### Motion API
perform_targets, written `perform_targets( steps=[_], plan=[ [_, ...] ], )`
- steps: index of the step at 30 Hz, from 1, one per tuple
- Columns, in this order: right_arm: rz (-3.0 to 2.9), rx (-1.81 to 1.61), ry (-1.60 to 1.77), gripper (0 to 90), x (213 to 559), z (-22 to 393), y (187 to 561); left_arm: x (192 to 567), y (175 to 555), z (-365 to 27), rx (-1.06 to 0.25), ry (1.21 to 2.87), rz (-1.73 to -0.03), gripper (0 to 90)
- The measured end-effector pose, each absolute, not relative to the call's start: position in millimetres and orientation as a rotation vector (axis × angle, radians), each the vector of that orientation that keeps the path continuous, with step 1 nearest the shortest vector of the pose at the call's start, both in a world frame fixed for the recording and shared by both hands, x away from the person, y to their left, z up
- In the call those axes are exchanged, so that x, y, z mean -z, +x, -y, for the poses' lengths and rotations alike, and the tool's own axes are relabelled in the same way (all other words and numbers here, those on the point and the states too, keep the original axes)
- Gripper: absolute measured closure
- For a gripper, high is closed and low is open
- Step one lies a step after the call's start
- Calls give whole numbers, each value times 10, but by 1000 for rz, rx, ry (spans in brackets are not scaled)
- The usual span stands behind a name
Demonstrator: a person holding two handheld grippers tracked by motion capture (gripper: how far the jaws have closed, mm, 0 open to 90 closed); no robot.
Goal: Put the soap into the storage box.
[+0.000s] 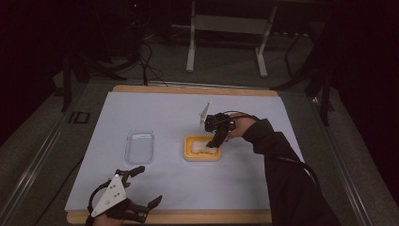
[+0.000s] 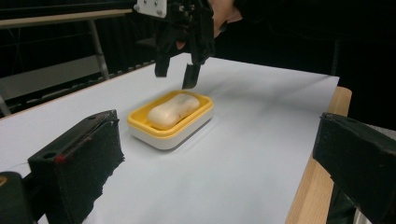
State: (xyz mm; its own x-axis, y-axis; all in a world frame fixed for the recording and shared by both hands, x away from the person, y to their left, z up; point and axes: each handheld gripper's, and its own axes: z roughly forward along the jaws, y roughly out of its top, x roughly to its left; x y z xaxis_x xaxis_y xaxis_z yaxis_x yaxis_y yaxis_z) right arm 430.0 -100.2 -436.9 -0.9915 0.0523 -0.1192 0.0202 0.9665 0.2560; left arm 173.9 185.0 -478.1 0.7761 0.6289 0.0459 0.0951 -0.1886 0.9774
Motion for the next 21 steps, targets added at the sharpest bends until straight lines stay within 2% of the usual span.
perform_targets(
  steps=[8, 9, 11, 21],
  plan=[
    [-2945, -415, 191, 227, 4250, 1086, 4279, 4783, 1738, -1843, -527, 1721, -569, 15],
    [-2933, -428, 238, 166, 4221, 1114, 4269, 4783, 1738, -1843, -529, 1722, -569, 15],
    [-2932, -430, 265, 141, 4196, 1137, 4247, 4785, 1742, -1846, -530, 1724, -569, 15],
    [-2880, -471, 422, 130, 4152, 1300, 4160, 4786, 1742, -1841, -527, 1726, -569, 15]
  ],
)
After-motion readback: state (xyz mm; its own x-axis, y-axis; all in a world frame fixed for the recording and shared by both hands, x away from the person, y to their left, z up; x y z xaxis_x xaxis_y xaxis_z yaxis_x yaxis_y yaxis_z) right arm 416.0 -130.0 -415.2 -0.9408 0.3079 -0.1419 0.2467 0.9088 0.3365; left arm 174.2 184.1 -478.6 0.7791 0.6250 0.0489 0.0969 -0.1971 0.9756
